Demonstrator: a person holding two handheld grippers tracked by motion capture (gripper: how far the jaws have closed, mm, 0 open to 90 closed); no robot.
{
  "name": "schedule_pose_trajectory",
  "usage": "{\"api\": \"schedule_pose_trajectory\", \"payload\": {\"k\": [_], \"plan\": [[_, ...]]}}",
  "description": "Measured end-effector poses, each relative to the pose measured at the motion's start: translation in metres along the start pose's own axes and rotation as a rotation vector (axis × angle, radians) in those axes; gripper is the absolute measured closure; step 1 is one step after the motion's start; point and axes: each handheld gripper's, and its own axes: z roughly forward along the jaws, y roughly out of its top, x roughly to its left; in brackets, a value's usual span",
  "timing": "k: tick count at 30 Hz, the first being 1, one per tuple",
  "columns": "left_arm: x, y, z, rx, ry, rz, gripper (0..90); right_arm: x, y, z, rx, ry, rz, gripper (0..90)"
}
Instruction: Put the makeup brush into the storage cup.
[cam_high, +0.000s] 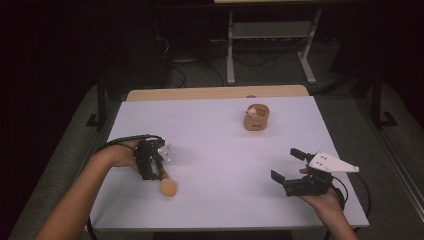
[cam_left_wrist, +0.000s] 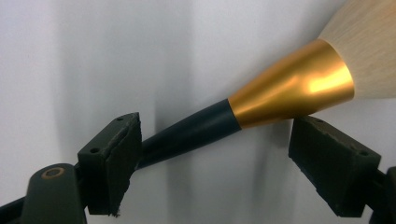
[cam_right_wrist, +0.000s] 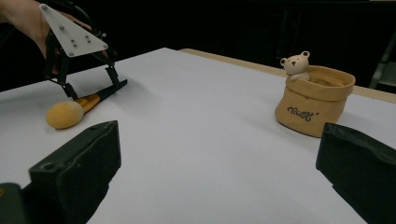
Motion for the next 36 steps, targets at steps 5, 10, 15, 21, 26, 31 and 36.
{"api": "schedule_pose_trajectory", "payload": {"k": [5,10,15,21,26,31,36], "plan": [[0.0006,0.0012,0.0014,0.002,-0.009,0.004,17.4,0.0001,-0.0001,-0.0005,0.0,-0.001,0.007,0.0],[0.0006,0.001,0.003,0.006,-0.024,0.003,21.0,-0.0003,-0.0002,-0.0002,0.001,-0.003,0.003,0.0],[0.0006,0.0011,0.0023,0.005,-0.026,-0.001,24.8,-0.0005,-0.0003,-0.0006,0.004,-0.004,0.003,0.0],[0.0007,0.0013,0.0018,0.003,-0.031,-0.005,31.0,-0.0004,-0.0003,-0.0007,0.004,-0.005,0.003,0.0],[0.0004,0.001,0.0014,0.001,-0.037,0.002,36.5,-0.0006,-0.0002,-0.001,0.002,-0.005,0.004,0.0],[0.0001,0.0007,0.0004,0.003,-0.044,0.01,43.0,-0.0003,-0.0001,-0.0009,0.002,-0.005,0.004,0.0],[0.0005,0.0001,-0.0001,0.009,-0.041,0.015,49.7,-0.0005,-0.0001,-0.0012,0.003,-0.006,0.004,0.0]]}}
